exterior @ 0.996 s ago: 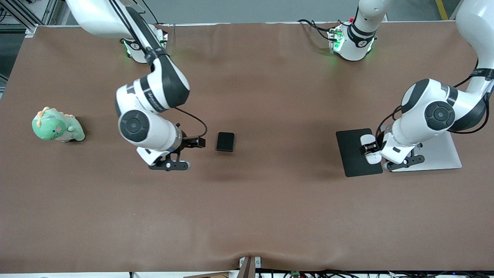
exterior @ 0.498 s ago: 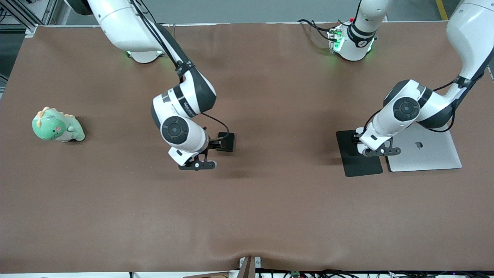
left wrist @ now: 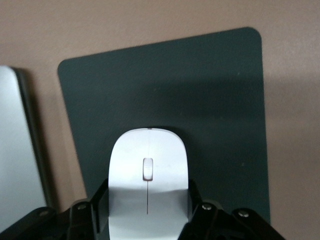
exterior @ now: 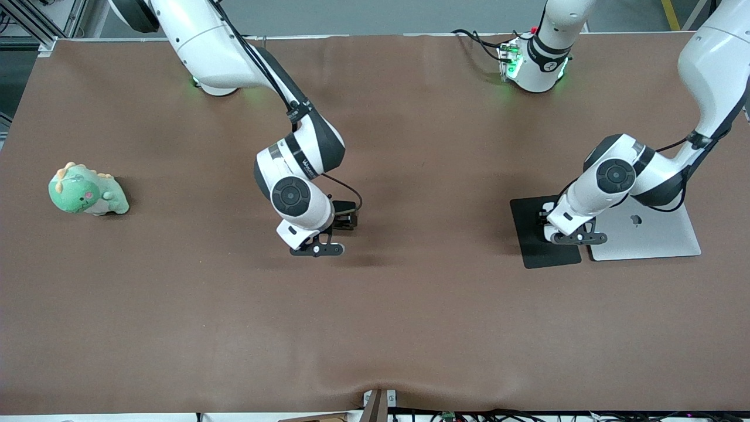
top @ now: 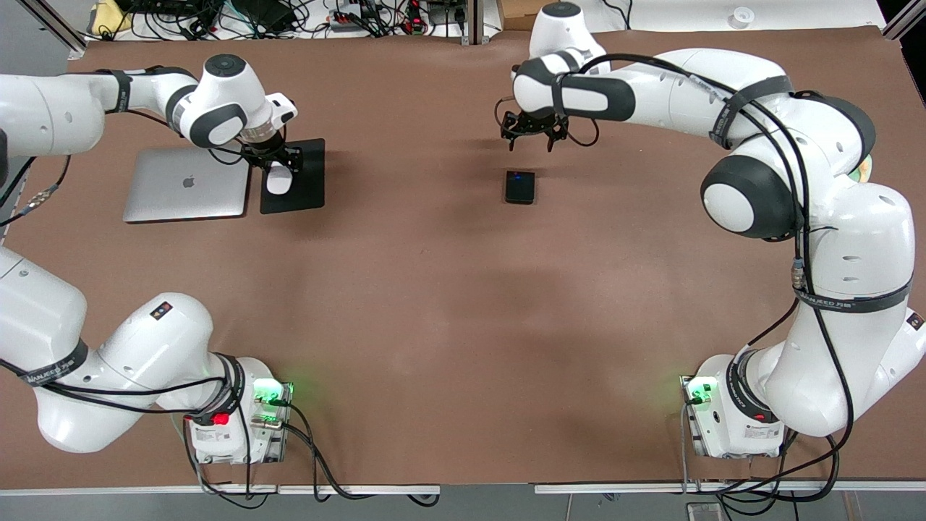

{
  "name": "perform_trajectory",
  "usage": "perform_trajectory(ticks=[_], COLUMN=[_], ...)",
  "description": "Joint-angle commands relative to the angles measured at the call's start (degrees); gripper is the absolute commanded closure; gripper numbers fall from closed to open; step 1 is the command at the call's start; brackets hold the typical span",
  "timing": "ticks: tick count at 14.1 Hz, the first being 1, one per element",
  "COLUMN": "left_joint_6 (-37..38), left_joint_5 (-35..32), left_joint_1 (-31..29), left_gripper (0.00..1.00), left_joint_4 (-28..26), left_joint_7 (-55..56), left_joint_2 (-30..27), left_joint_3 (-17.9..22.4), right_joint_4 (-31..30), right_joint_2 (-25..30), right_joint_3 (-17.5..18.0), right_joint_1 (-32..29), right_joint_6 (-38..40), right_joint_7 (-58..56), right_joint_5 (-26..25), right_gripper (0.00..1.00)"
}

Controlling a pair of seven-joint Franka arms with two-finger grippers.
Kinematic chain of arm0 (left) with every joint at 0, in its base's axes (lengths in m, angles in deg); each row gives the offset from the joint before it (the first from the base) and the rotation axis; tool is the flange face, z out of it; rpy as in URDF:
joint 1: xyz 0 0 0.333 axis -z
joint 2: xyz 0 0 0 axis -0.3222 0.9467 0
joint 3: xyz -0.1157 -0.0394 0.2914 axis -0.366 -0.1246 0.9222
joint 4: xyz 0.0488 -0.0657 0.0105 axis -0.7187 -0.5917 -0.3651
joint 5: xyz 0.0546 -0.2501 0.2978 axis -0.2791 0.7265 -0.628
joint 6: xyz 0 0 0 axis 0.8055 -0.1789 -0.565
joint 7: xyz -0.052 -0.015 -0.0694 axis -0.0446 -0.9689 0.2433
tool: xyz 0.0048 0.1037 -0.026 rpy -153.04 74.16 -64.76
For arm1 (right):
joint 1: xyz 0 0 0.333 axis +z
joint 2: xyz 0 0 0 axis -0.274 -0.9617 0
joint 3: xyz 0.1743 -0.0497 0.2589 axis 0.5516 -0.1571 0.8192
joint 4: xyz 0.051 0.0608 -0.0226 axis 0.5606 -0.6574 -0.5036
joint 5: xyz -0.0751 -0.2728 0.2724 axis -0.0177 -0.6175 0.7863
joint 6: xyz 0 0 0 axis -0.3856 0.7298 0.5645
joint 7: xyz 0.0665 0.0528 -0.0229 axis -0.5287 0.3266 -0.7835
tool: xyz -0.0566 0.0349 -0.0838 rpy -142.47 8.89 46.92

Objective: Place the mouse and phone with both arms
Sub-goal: 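Set the mouse on the pad while the right gripper grasps the phone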

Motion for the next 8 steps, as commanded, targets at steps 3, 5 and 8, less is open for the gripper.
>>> perform_trajectory(ticks=[3, 5, 8], left_joint_6=[-0.07, -0.07, 0.63], left_joint_5=[-1.27, -1.27, -0.4], left_joint_1=[4.53, 4.88, 4.45], left_gripper=[0.0, 0.0, 0.0], left_joint_4=[3.33, 4.3, 5.27], left_joint_7=[0.1, -0.52, -0.7], left_joint_2=[0.73, 0.47, -2.42], left_joint_3=[2.27, 2.35, 1.66], right_joint_4=[-5.15, -5.42, -5.33], right_joint_2=[0.49, -0.12, -1.01], right_joint_3=[-0.43, -0.43, -0.43], right_joint_1=[1.67, 1.67, 2.63], right_joint_6=[-4.46, -4.46, -5.07], right_joint_7=[4.35, 6.71, 8.57], right_joint_5=[0.8, 0.8, 0.89], right_gripper=[0.0, 0.0, 0.0])
